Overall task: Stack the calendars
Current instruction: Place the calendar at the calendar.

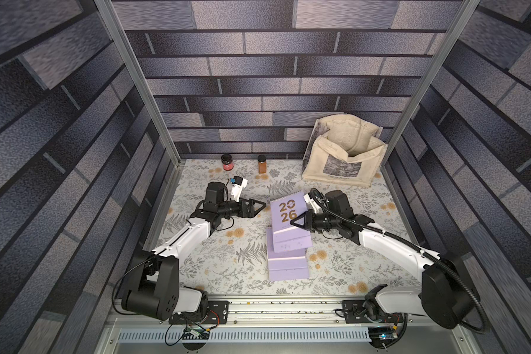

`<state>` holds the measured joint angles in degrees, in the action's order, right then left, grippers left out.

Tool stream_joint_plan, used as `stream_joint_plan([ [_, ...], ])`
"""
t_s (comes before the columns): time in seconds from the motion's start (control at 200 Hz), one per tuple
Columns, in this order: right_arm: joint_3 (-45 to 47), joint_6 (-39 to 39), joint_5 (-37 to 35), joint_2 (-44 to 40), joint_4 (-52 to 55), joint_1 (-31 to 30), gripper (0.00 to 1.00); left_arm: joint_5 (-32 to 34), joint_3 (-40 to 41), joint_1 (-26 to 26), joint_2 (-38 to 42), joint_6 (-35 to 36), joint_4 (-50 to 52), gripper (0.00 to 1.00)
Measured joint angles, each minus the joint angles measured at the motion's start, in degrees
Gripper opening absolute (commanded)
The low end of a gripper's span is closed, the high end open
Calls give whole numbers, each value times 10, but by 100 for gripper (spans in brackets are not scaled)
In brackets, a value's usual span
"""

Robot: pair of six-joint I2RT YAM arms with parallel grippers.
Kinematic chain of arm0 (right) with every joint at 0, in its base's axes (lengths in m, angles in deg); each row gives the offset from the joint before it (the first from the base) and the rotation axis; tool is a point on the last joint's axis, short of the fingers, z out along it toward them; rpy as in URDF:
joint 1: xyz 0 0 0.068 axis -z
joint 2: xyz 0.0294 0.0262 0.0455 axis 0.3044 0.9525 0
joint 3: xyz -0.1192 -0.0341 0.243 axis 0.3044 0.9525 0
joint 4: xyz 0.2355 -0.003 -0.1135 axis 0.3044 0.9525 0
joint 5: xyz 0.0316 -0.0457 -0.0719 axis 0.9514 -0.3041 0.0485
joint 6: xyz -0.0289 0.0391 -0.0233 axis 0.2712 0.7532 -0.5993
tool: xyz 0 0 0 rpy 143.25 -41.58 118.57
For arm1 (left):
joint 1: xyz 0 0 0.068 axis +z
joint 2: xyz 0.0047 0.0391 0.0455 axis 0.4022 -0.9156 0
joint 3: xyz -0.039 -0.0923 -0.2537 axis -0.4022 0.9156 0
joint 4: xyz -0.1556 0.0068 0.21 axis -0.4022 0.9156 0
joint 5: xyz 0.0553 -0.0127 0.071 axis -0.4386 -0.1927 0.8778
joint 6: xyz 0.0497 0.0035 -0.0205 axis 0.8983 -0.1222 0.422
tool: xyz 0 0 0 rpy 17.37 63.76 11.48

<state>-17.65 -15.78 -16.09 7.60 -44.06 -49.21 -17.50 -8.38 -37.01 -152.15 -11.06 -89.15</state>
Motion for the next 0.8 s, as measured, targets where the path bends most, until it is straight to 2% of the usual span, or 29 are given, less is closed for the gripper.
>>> stream_joint_plan([
  [0.265,72,15,10,-37,-45,-24,0,23,94,-20,31,-13,-54,100],
  [0.801,139,70,-24,-2,-158,-87,0,37,123,-24,38,-21,-113,100],
])
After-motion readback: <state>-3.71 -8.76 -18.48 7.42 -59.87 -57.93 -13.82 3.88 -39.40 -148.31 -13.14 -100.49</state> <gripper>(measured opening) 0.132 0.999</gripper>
